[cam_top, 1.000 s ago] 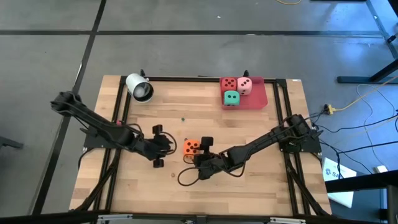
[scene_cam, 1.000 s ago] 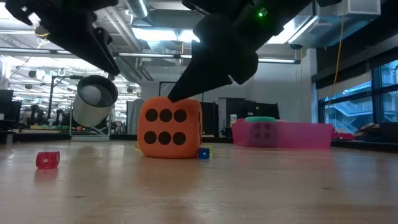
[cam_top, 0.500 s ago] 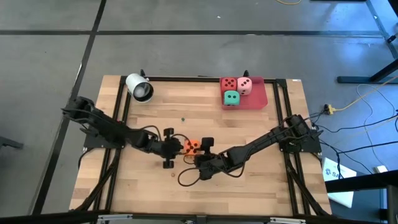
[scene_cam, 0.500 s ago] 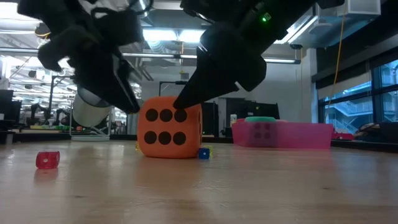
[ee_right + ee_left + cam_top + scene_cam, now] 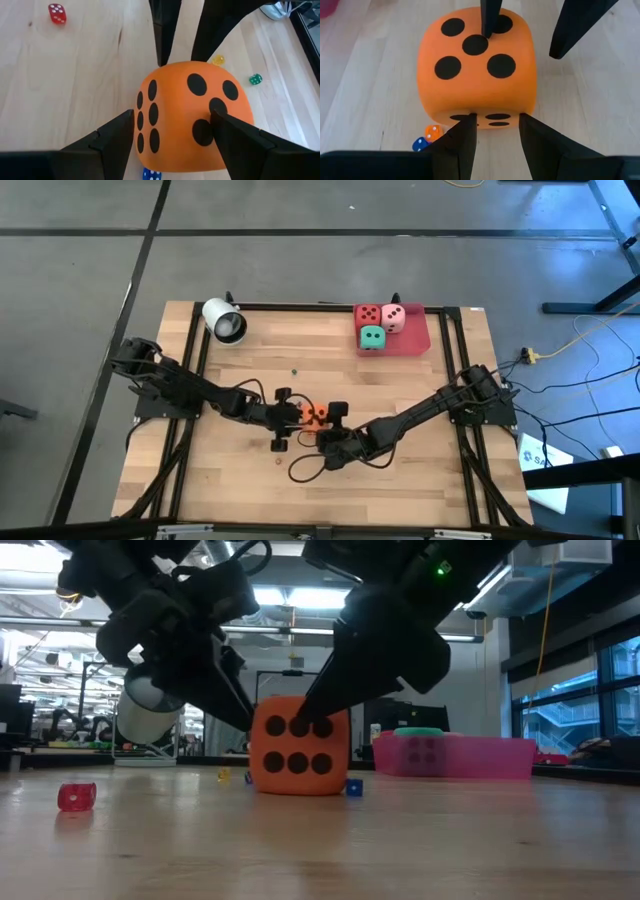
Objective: Pick & Place Dice
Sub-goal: Put the large orange dice into the red bin
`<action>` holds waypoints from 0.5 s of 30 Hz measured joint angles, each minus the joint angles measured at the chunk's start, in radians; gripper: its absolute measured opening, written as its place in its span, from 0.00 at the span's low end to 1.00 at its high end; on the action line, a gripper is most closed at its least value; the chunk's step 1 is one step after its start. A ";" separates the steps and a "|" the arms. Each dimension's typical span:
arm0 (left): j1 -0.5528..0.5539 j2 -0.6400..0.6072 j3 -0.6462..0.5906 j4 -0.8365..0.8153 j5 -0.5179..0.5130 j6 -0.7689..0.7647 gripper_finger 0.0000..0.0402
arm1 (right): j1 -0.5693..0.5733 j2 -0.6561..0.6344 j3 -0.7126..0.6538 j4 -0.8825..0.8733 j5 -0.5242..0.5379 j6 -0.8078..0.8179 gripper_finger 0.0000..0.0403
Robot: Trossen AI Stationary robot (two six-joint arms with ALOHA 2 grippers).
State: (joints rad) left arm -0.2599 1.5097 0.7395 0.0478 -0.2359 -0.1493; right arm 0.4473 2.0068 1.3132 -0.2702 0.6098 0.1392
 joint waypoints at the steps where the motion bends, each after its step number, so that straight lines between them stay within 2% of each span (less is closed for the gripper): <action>1: 0.000 0.000 0.000 0.007 0.000 0.005 0.36 | 0.000 0.000 0.000 -0.001 0.000 0.004 0.64; 15: 0.001 0.001 -0.003 0.075 0.030 0.057 0.36 | -0.018 -0.003 0.002 -0.054 -0.008 0.007 0.64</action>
State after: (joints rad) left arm -0.2592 1.5105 0.7364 0.1229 -0.2058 -0.0925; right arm 0.4289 2.0033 1.3148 -0.3245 0.6018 0.1459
